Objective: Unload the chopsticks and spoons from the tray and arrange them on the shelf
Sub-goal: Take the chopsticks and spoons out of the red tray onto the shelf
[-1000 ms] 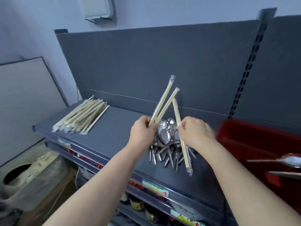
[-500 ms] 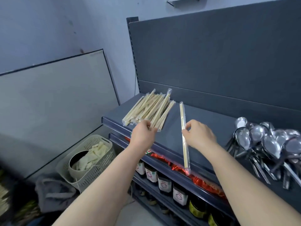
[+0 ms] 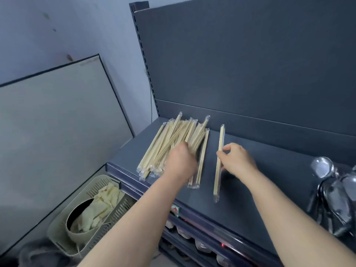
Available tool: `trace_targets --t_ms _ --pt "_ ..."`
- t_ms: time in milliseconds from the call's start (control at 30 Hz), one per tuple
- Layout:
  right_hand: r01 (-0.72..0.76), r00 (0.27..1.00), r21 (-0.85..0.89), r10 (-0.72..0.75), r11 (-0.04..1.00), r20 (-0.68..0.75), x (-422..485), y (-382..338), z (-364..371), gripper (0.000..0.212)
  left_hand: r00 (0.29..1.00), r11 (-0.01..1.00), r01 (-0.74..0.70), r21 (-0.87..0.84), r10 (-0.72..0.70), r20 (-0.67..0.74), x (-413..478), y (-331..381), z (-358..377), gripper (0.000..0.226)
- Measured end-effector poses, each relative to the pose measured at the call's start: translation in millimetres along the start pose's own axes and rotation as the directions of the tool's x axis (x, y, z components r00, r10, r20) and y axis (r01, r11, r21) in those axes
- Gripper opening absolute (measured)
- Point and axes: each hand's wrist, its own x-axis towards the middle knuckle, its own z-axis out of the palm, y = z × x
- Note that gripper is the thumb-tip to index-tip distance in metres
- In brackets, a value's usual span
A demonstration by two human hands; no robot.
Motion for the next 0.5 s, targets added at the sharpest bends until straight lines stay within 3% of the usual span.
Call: trace_targets --t_ms 100,167,300,500 --pt "0.086 0.991 -0.077 -0.078 0.993 0.107 21.8 -19.0 17.4 0.023 0.987 0.954 -0.158 0.254 0.151 0.045 20.6 -6.9 0.5 0.031" --pt "0.112 0.987 -0.199 -0.085 0.973 0.14 26.9 -25.9 25.5 0.024 0.971 0.914 -0.239 0.327 0.227 0.076 29.3 -13.8 2.5 0.027" --pt "0.168 0.978 -0.273 -0.127 0.947 0.165 25.9 -27.0 26.6 0.028 0.951 0.903 -0.309 0.3 0.292 0.101 41.0 -22.4 2.1 0.029" --pt "0.123 0.987 -0.485 -0.16 0.866 -0.035 -2.2 -20.0 5.7 0.029 0.877 0.833 -0.479 0.275 0.462 0.129 43.5 -20.8 -0.8 0.03"
